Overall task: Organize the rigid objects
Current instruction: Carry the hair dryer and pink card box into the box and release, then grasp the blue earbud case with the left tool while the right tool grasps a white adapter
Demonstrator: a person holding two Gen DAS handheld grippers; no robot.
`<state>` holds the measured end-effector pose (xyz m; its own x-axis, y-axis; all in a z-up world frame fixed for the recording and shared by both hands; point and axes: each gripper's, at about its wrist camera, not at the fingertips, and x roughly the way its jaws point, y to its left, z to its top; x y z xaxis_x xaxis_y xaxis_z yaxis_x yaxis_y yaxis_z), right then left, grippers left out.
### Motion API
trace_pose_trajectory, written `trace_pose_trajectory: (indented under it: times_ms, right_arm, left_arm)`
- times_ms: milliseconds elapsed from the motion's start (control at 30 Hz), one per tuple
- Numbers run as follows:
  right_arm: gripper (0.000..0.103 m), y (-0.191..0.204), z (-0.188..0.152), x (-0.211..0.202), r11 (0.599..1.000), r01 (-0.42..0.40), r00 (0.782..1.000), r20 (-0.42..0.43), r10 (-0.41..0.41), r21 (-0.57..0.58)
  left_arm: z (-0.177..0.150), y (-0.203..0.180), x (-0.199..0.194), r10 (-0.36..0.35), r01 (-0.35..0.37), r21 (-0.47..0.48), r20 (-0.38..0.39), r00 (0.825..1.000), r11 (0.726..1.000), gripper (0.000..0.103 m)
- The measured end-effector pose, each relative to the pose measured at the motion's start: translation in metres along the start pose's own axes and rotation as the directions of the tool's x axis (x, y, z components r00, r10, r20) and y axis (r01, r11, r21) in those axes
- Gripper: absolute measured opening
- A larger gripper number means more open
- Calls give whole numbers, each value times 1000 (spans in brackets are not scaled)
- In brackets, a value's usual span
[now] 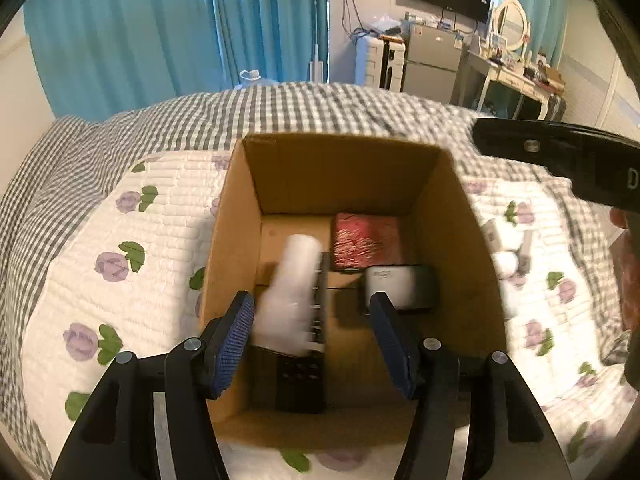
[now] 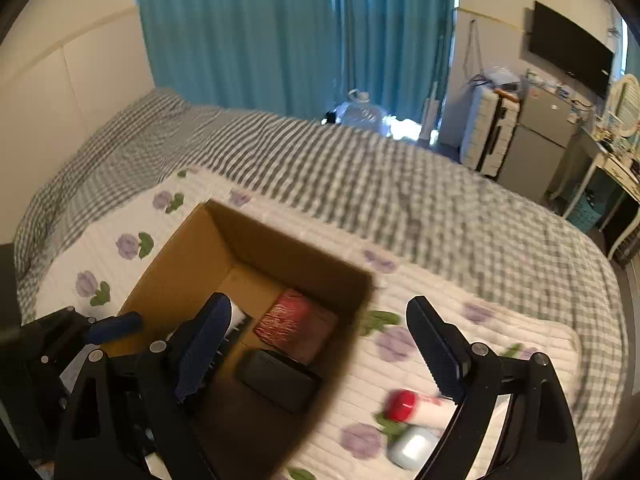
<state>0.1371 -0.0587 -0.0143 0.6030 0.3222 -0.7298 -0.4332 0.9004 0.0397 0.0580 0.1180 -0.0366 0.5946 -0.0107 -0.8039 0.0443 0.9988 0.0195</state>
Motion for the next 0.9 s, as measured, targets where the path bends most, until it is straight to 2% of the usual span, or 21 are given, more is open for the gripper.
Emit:
trace_pose_trajectory:
  times_ms: [233,500,700,900]
  right_arm:
    - [91,-55,-16,-74,996,90,995,46,-92,27]
    - [91,-118,-58,-125,982,171,984,46,-175,75]
    - [91,-152,-94,-122,977,194,981,4,-195,89]
    - [91,-180,-123,-88,979,184,982,-53,-180,90]
  left_arm:
    - [11,-50,-38,-15,14,25,50,999,1000,65]
    - [8,-116,-32,-64,63,28,32,997,998,66]
    - [-7,-161,3,-84,84,0,-33,996,996,66]
    - [-25,-192,48,-39,40,19,-86,996,999,66]
